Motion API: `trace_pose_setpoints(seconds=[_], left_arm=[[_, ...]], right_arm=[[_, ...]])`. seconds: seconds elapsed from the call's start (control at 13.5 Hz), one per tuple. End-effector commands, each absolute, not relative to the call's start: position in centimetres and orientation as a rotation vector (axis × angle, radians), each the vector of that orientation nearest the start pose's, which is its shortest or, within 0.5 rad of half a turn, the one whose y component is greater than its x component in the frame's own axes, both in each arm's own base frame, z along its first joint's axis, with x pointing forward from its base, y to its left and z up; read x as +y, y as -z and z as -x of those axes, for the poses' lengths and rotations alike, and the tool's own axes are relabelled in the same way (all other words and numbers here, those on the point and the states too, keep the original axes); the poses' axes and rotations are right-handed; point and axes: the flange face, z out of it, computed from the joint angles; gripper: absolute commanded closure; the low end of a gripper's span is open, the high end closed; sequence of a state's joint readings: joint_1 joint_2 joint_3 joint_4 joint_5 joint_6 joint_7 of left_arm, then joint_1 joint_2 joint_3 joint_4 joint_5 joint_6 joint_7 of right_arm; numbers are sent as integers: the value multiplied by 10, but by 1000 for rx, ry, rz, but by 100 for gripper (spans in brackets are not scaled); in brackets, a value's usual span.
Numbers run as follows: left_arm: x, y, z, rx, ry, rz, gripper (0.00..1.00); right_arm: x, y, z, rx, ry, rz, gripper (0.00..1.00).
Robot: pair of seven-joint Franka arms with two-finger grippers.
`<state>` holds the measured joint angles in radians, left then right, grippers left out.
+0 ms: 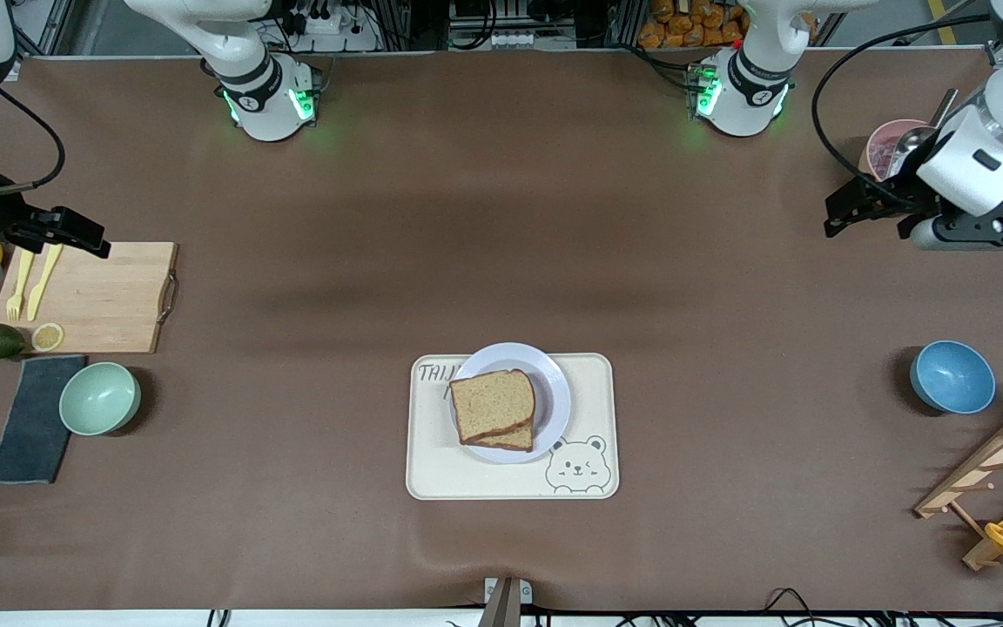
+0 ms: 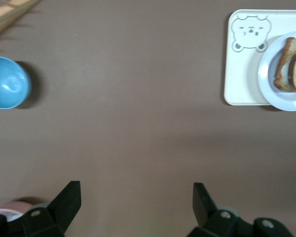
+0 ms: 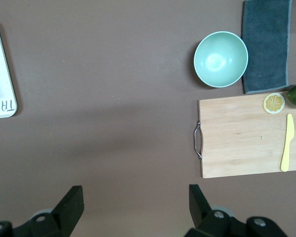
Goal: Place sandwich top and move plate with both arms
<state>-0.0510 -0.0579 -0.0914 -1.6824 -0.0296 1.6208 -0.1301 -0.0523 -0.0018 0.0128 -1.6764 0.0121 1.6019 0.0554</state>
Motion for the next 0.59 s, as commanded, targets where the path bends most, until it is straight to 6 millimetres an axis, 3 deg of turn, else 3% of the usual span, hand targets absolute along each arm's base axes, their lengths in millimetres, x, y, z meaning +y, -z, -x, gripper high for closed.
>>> trace_pose_setpoints(seconds=[0.0,0.07,0.52], left_arm=[[-85,-636,-531,51,7,3069,0],[-86,-645,-533,52,30,3071,0],[-84,-649,-533,141,23,3129,0]], right_arm=[[-22,-581,-554,140,-108,3137,5],[-22,-581,-554,140,-108,3137,5],[-23,-580,-554,142,-111,3137,5]])
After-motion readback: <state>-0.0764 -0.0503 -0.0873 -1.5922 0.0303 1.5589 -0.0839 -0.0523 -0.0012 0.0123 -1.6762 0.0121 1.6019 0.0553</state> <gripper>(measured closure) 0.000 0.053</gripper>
